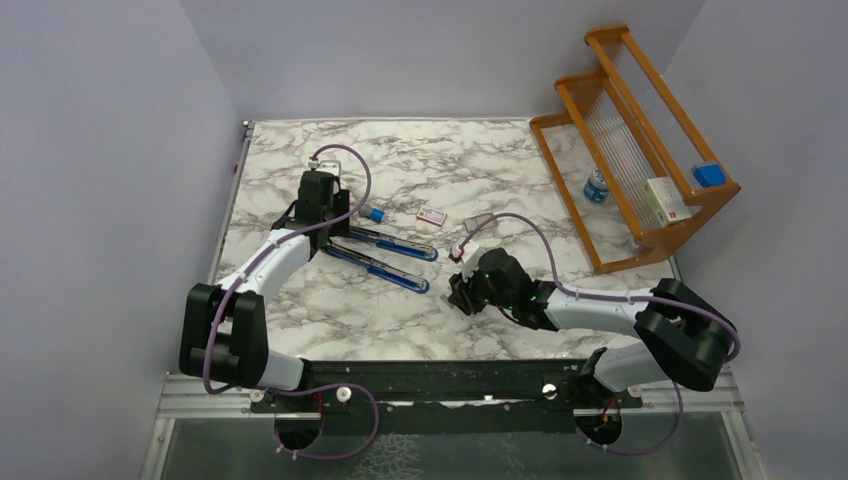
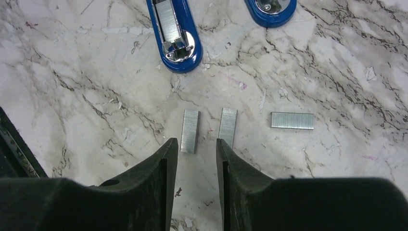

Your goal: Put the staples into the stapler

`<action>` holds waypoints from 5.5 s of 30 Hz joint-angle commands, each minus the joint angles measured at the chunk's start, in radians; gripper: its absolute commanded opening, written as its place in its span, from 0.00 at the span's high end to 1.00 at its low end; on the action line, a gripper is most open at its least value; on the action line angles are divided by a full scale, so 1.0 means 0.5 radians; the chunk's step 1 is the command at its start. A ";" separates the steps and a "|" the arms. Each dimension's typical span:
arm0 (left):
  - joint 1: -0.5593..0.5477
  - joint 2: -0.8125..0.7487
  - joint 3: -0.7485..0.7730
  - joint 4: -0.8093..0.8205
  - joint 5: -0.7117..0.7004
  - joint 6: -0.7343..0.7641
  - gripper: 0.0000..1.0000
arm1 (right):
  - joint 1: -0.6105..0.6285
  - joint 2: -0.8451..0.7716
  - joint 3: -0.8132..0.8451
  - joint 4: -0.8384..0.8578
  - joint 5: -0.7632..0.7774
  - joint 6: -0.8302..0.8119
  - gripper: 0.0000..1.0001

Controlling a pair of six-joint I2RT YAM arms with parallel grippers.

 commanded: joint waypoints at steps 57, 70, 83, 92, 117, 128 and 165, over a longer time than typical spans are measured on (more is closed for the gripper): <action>-0.009 -0.032 0.061 -0.013 0.059 0.009 0.40 | 0.323 0.333 -0.083 0.107 0.489 0.301 0.81; -0.011 -0.033 0.064 -0.014 0.052 0.009 0.40 | 0.431 0.323 -0.004 0.286 0.191 -0.107 0.93; -0.011 -0.054 0.067 -0.019 0.018 0.009 0.40 | 0.442 0.596 0.383 0.623 -0.265 -0.351 0.93; -0.012 -0.070 0.065 -0.017 -0.008 0.015 0.39 | 0.441 0.946 0.681 0.797 -0.448 -0.422 0.92; -0.043 -0.083 0.063 -0.026 -0.035 0.041 0.39 | 0.440 1.262 0.793 0.757 -0.487 -0.510 0.64; -0.050 -0.081 0.061 -0.024 -0.049 0.048 0.39 | 0.437 1.338 0.672 0.917 -0.586 -0.558 0.65; -0.051 -0.072 0.067 -0.032 -0.063 0.055 0.39 | 0.397 1.417 0.701 0.853 -0.455 -0.534 0.71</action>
